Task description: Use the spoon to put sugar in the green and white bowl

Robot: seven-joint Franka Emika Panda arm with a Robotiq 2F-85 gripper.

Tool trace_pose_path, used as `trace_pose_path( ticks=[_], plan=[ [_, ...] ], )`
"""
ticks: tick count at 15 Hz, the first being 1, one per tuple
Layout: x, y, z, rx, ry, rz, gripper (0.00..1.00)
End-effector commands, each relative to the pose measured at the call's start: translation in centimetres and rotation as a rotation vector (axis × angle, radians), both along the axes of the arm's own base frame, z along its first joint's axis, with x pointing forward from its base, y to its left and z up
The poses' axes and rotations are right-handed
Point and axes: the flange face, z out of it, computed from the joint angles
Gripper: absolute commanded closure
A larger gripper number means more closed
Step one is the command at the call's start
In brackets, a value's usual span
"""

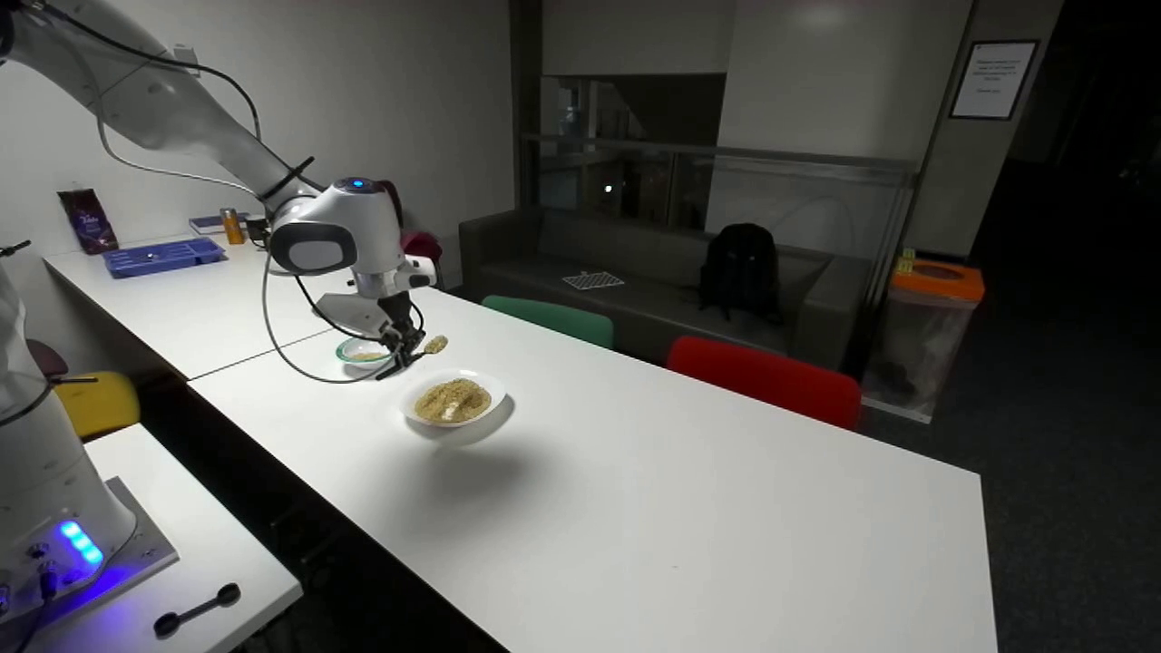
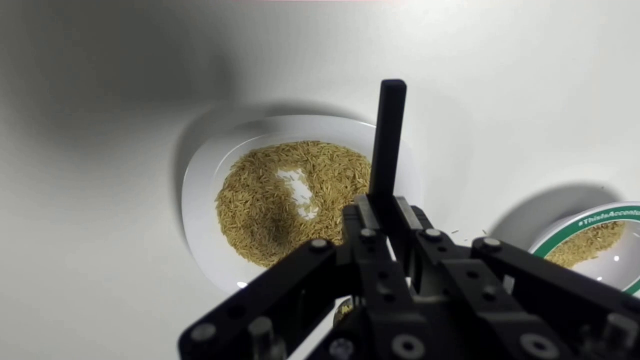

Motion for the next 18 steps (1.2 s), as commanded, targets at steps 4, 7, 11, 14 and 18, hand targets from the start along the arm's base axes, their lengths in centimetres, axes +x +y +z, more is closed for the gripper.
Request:
trace_pose_path(
  ticks=[4, 7, 11, 14, 18],
  plan=[
    [-0.3, 2.0, -0.9, -0.001, 0.012, 0.059, 0.97],
    [-0.5, 1.2, -0.5, 0.001, -0.001, 0.034, 0.97],
    [-0.7, 0.1, -0.2, 0.000, -0.010, 0.010, 0.97],
    [-0.5, 0.9, -0.7, -0.001, 0.000, 0.031, 0.97],
    [0.2, 2.9, -1.3, -0.001, 0.022, 0.083, 0.97]
  ],
)
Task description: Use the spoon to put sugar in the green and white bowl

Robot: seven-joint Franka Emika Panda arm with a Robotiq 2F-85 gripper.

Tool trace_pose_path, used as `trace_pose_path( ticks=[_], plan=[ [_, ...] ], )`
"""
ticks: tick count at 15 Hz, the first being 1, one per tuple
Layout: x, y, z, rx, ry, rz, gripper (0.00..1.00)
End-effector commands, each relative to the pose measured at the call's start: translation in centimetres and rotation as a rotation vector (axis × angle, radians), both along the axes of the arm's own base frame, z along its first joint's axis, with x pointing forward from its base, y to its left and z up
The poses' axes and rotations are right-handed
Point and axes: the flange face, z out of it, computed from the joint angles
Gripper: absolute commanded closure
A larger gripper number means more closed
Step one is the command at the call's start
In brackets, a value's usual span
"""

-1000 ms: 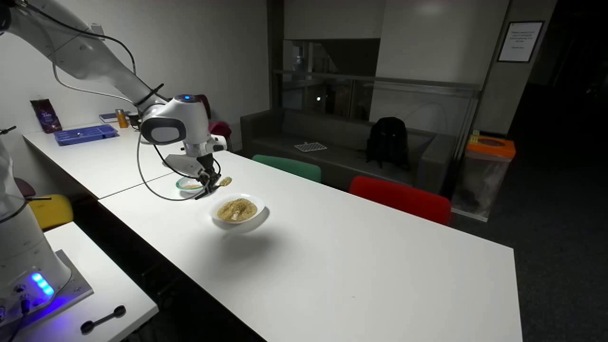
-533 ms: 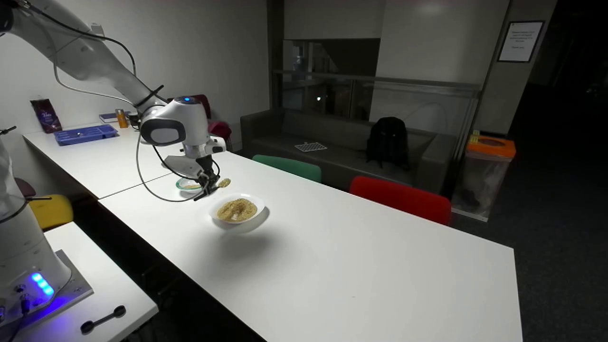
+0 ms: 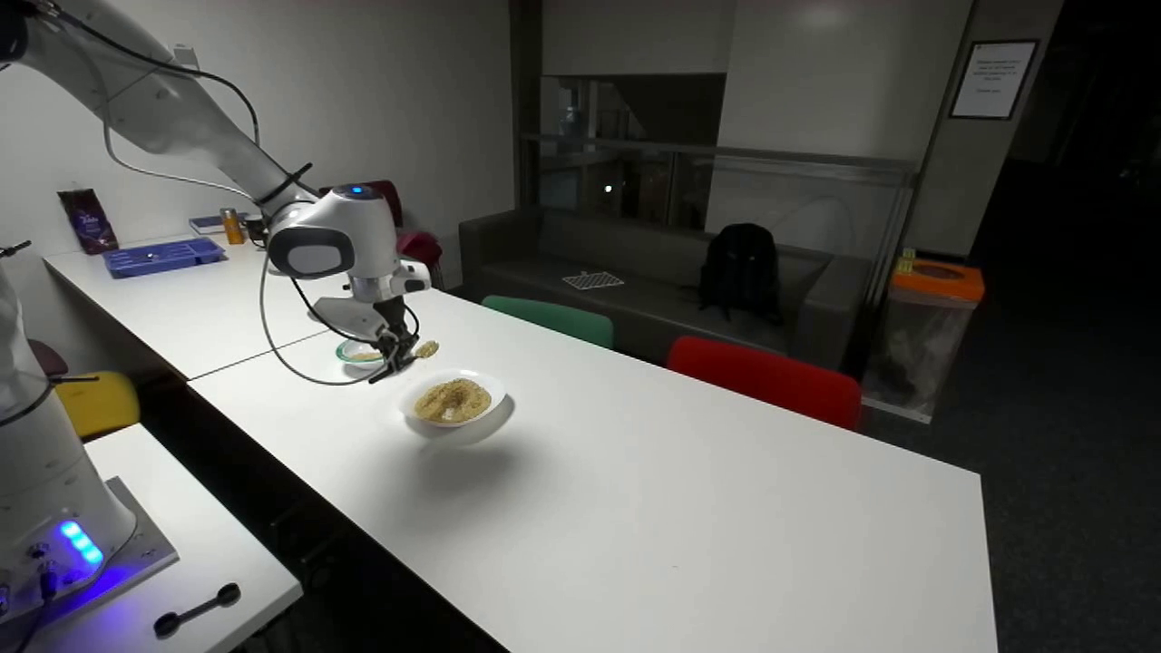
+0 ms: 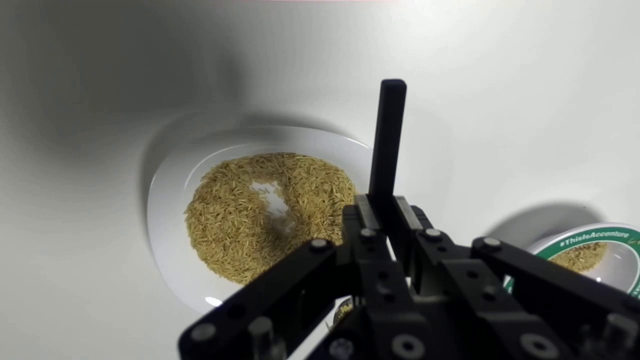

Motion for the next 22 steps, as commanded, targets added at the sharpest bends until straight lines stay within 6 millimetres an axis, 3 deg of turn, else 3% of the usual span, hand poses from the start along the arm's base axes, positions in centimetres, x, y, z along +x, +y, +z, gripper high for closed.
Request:
trace_pose_path(
  ticks=[1, 9, 22],
  plan=[
    [0.2, 1.2, -0.1, -0.006, -0.007, 0.045, 0.97],
    [-0.8, -1.9, 1.5, 0.001, -0.049, -0.034, 0.97],
    [0.5, 2.7, 0.3, -0.066, 0.050, 0.110, 0.97]
  ],
)
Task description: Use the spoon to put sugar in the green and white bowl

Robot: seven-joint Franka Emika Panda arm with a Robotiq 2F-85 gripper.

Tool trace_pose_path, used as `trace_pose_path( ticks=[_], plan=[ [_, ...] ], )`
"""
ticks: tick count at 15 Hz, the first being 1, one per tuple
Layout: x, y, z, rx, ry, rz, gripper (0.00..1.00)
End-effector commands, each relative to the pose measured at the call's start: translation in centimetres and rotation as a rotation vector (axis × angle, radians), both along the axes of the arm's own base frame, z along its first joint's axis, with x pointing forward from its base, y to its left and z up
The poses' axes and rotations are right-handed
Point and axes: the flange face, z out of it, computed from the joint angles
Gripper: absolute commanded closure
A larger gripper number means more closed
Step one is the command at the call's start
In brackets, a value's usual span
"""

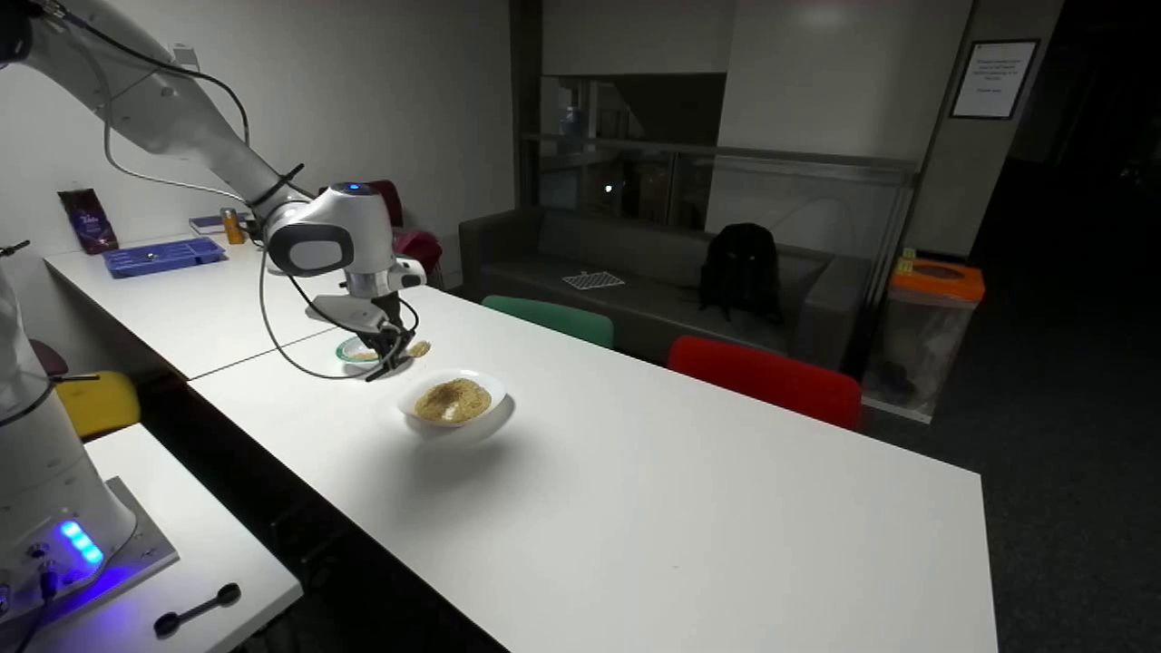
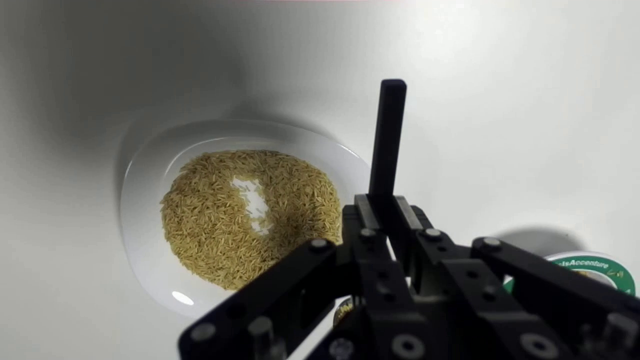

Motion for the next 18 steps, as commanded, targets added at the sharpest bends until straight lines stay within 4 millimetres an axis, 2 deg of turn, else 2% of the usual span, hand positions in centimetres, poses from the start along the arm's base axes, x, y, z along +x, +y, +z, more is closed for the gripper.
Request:
trace_pose_path(
  ticks=[1, 6, 18],
  plan=[
    [0.2, 1.1, 0.3, -0.040, 0.033, 0.034, 0.97],
    [0.8, 2.8, 0.2, -0.079, 0.074, 0.079, 0.97],
    [3.8, 9.0, -0.5, -0.094, 0.134, 0.207, 0.97]
  ],
)
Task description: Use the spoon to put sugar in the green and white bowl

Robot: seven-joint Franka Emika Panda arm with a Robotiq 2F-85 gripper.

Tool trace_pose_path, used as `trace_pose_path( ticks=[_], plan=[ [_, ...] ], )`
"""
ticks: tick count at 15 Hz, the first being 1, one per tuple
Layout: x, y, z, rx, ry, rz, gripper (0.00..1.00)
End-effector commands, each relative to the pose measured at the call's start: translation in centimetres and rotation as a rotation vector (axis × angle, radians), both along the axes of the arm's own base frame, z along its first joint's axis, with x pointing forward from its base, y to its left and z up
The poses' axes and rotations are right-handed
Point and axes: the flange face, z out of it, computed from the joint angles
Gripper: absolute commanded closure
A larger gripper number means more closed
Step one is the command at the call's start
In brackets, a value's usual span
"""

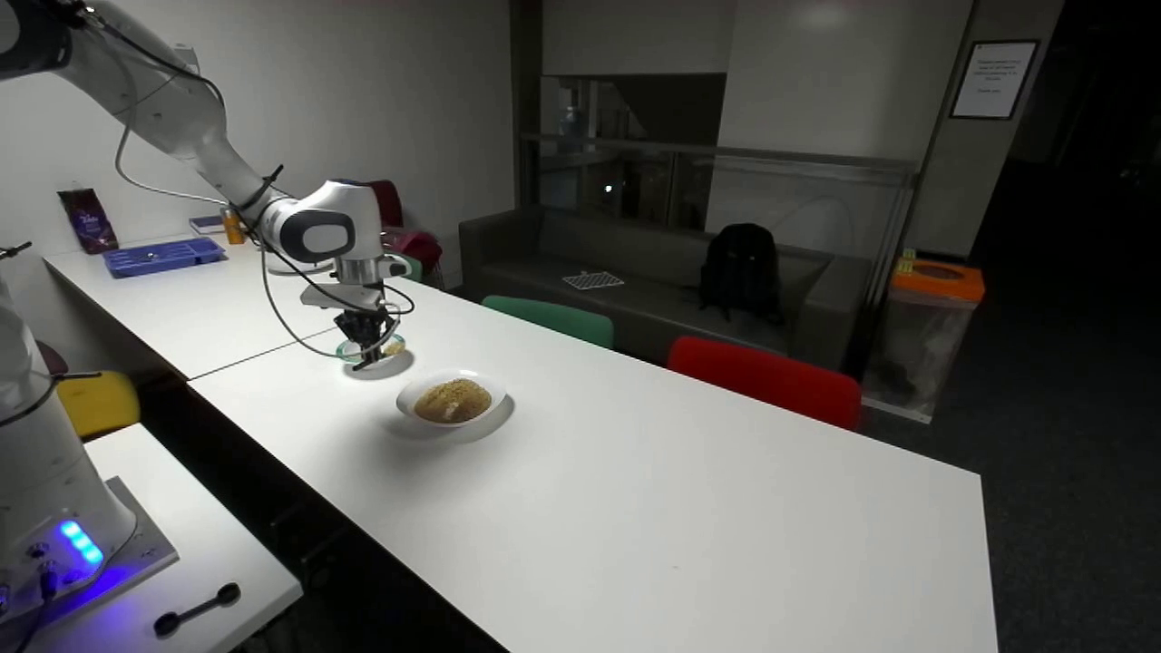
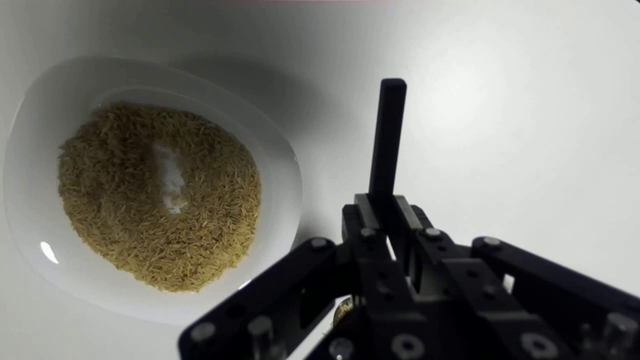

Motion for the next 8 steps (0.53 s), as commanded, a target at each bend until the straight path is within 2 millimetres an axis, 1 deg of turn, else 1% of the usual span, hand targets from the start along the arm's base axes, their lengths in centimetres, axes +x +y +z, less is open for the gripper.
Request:
trace_pose_path(
  ticks=[1, 8],
  plan=[
    [1.3, 1.3, 0.3, -0.019, 0.021, 0.020, 0.97],
    [2.7, 3.3, 0.4, -0.037, 0.024, 0.075, 0.97]
  ],
)
